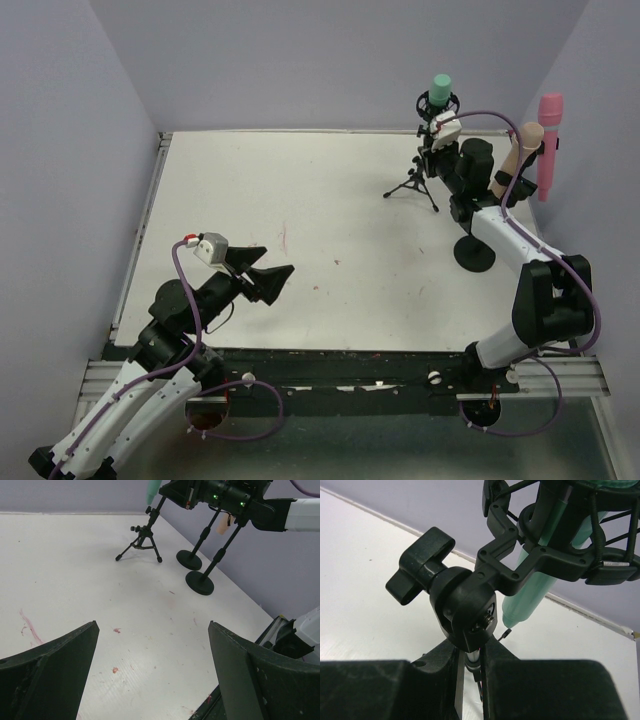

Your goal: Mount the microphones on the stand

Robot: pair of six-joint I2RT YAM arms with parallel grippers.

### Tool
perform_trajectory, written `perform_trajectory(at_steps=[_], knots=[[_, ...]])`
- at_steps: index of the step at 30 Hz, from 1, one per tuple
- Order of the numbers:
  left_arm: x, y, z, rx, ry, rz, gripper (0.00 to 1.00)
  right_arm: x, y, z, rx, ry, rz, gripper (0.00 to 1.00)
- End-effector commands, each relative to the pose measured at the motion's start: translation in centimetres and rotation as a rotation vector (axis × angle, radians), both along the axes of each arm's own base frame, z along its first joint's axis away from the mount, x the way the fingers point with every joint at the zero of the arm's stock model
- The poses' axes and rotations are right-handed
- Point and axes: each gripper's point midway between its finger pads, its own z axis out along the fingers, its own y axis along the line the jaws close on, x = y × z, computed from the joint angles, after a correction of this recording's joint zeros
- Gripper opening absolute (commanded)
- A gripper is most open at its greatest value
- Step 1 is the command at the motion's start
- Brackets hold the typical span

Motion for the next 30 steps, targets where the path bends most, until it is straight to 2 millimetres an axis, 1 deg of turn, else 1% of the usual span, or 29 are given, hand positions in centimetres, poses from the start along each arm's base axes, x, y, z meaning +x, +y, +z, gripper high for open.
perform_trajectory(at_steps=[1, 2, 4, 9, 10, 11, 12, 14, 15, 17, 21, 22, 26, 27, 30], knots=[[0.2, 0.2, -0.2, 0.003, -0.004, 0.016, 0.98, 0.2, -0.4, 1.7, 0.022, -0.088, -0.006, 0.20], [0.1, 0.2, -0.2, 0.002, -0.005, 0.015, 0.98, 0.1, -0.3, 1.4, 0.026, -0.082, -0.003, 0.22], [0.2, 0.3, -0.2, 0.002, -0.005, 0.018, 0.99, -0.2, -0.3, 0.9, 0.034, -0.073, 0.000, 0.29], [0.1, 0.3, -0.4, -0.001, -0.003, 0.017, 0.98, -0.6, -0.3, 0.2, 0.047, -0.047, 0.005, 0.30], [0.0, 0.3, -0.4, -0.002, -0.005, 0.016, 0.98, -0.7, -0.4, 0.3, 0.050, -0.047, 0.002, 0.35], [0.0, 0.4, -0.4, -0.002, -0.005, 0.019, 0.98, -0.8, -0.4, 0.3, 0.053, -0.045, 0.005, 0.35], [-0.1, 0.4, -0.3, -0.003, -0.005, 0.017, 0.98, -0.9, -0.5, 0.3, 0.054, -0.043, 0.003, 0.40], [-0.1, 0.5, -0.5, -0.002, -0.004, 0.022, 0.98, -1.2, -0.4, 0.5, 0.065, -0.039, 0.010, 0.46], [-0.1, 0.6, -0.5, -0.001, -0.005, 0.022, 0.98, -1.4, -0.4, 0.8, 0.069, -0.039, 0.011, 0.47], [-0.1, 0.6, -0.5, -0.001, -0.004, 0.024, 0.98, -1.7, -0.3, 1.1, 0.081, -0.034, 0.013, 0.51], [-0.2, 0.7, -0.3, -0.008, -0.011, 0.025, 0.99, -2.5, -0.4, 0.9, 0.096, -0.011, 0.016, 0.52], [-0.3, 0.8, -0.3, -0.007, -0.012, 0.025, 0.99, -2.7, -0.5, 1.0, 0.103, -0.007, 0.012, 0.55], [-0.4, 0.9, -0.2, -0.010, -0.015, 0.027, 0.99, -3.5, -0.6, 0.5, 0.131, 0.039, 0.013, 0.56], [-0.5, 1.0, -0.3, -0.009, -0.014, 0.028, 0.98, -3.9, -0.6, 0.2, 0.137, 0.052, 0.013, 0.59], [-0.6, 1.1, -0.3, -0.013, -0.018, 0.031, 0.98, -4.8, -0.8, -0.2, 0.146, 0.078, 0.013, 0.60]])
